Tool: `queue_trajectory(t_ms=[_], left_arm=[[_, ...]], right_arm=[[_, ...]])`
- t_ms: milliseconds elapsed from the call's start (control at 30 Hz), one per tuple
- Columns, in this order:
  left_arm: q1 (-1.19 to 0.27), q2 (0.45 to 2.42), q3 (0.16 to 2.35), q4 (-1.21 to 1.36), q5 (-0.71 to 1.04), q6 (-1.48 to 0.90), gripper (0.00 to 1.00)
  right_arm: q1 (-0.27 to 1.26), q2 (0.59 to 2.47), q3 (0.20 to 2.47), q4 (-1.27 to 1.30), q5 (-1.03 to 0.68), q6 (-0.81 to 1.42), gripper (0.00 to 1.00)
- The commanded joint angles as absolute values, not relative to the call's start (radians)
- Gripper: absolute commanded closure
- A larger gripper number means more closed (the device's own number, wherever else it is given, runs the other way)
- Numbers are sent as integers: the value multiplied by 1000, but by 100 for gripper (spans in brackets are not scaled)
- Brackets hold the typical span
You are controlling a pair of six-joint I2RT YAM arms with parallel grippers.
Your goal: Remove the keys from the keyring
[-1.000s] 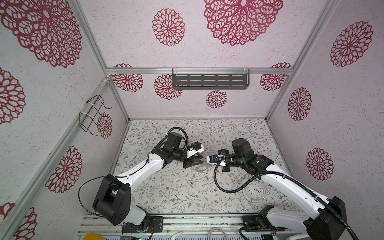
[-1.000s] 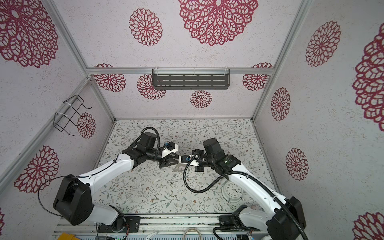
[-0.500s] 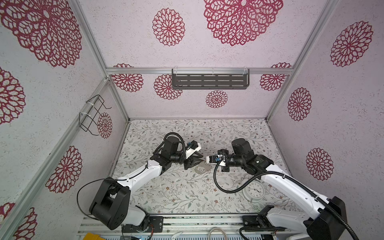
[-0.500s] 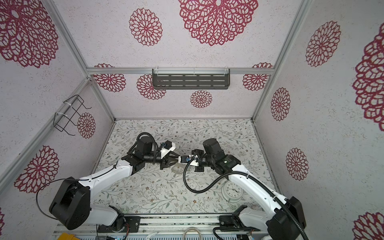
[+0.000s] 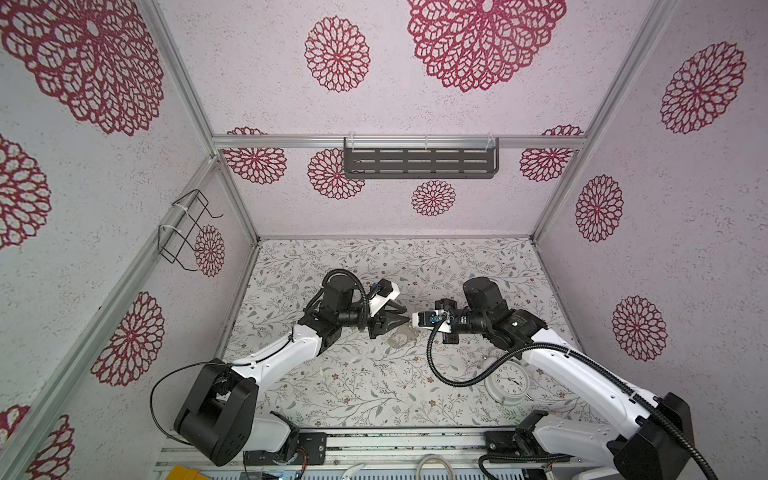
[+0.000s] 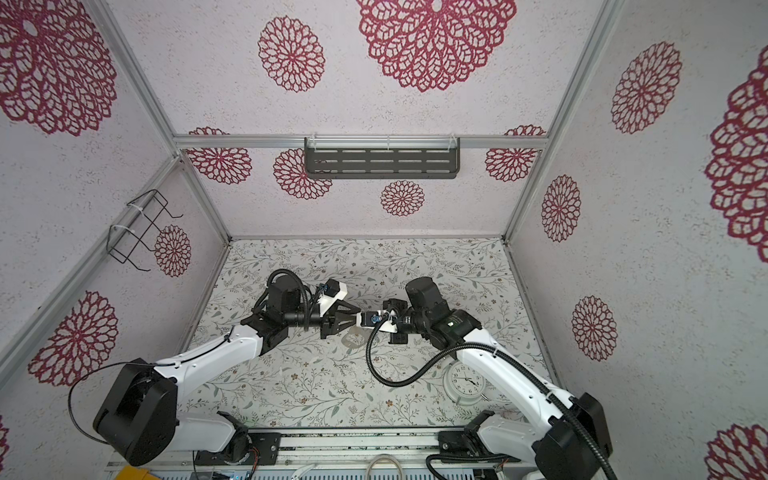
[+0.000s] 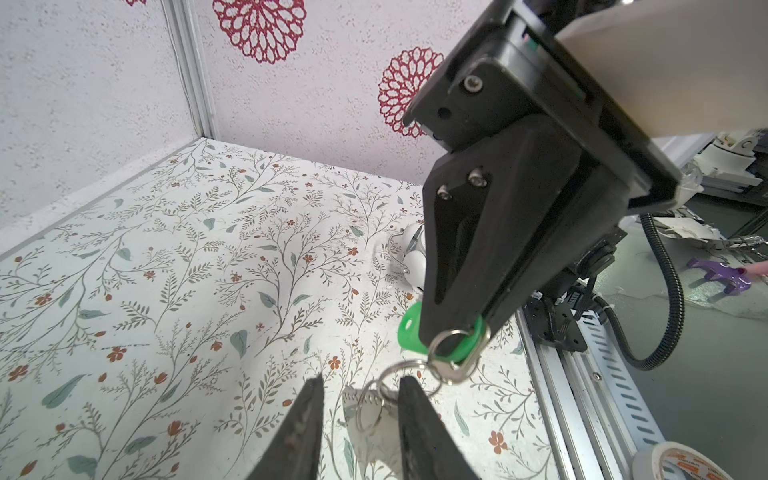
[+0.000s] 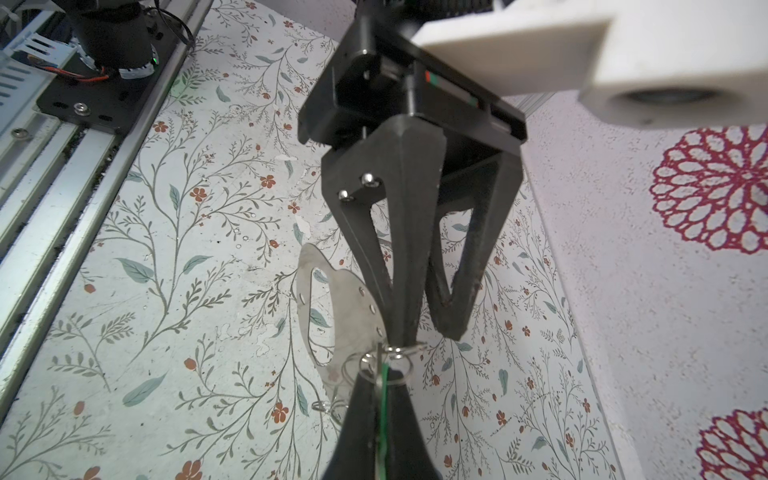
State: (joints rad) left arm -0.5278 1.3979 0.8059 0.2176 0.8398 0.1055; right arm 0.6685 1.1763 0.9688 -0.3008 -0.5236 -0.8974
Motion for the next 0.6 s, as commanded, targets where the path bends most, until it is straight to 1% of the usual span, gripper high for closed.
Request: queue_trajectory(t_ms=[0, 133, 567], left_arm=[[-538, 1397, 802, 268, 862, 86, 67], [-543, 1405, 805, 261, 879, 85, 68], [-553, 1420, 851, 108, 917, 184, 69]], right_arm=[[678, 1159, 1005, -282, -529, -902, 100], [681, 1158, 1005, -277, -520, -906, 100], [684, 1167, 1022, -299, -502, -948, 100]])
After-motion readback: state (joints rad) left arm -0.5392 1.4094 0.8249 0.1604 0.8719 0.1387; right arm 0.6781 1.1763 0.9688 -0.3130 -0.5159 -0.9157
